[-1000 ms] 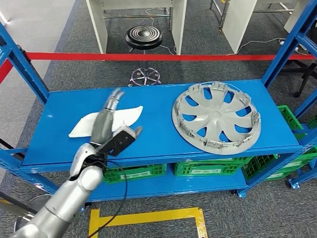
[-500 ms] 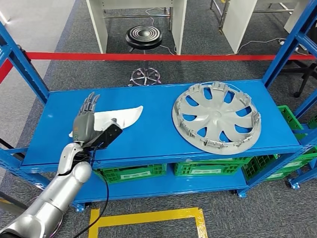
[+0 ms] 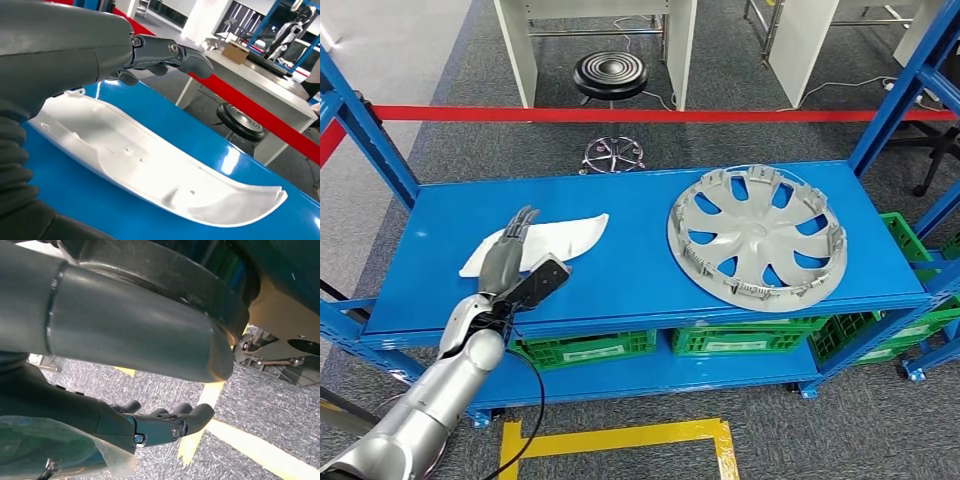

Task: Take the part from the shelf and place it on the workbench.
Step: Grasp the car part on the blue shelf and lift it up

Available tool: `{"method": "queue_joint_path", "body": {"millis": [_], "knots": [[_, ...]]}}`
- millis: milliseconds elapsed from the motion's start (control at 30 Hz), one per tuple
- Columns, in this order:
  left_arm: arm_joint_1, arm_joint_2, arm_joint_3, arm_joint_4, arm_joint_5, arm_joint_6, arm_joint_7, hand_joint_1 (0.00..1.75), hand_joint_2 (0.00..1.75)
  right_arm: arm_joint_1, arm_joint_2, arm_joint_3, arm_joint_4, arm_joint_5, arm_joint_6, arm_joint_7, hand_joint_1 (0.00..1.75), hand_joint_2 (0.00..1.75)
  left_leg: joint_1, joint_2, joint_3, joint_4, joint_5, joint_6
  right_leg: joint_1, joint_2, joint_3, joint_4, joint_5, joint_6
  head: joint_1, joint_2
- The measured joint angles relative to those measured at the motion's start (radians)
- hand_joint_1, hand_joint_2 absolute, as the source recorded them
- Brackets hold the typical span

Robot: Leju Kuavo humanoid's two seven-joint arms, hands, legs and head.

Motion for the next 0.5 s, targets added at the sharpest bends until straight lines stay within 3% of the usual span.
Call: {"method": "queue_joint_path", "body": {"millis": [167, 500], "knots": [[-0.001, 0.000, -0.001, 0.009, -0.028, -0.001, 0.010, 0.00, 1.75, 0.000, 0.000, 0.000, 0.000, 0.008, 0.015, 0.008, 0.00, 0.00, 0.000, 0.000, 0.000, 0.000, 0.000, 0.000, 0.000, 0.000, 0.000, 0.000, 0.000, 0.000, 0.000, 0.000], [-0.049, 0.005, -0.007, 0.080, -0.195, 0.057, 0.154, 0.00, 1.75, 0.000, 0.000, 0.001, 0.001, 0.013, 0.029, 0.000, 0.00, 0.00, 0.000, 0.000, 0.000, 0.000, 0.000, 0.000, 0.000, 0.000, 0.000, 0.000, 0.000, 0.000, 0.000, 0.000]]}}
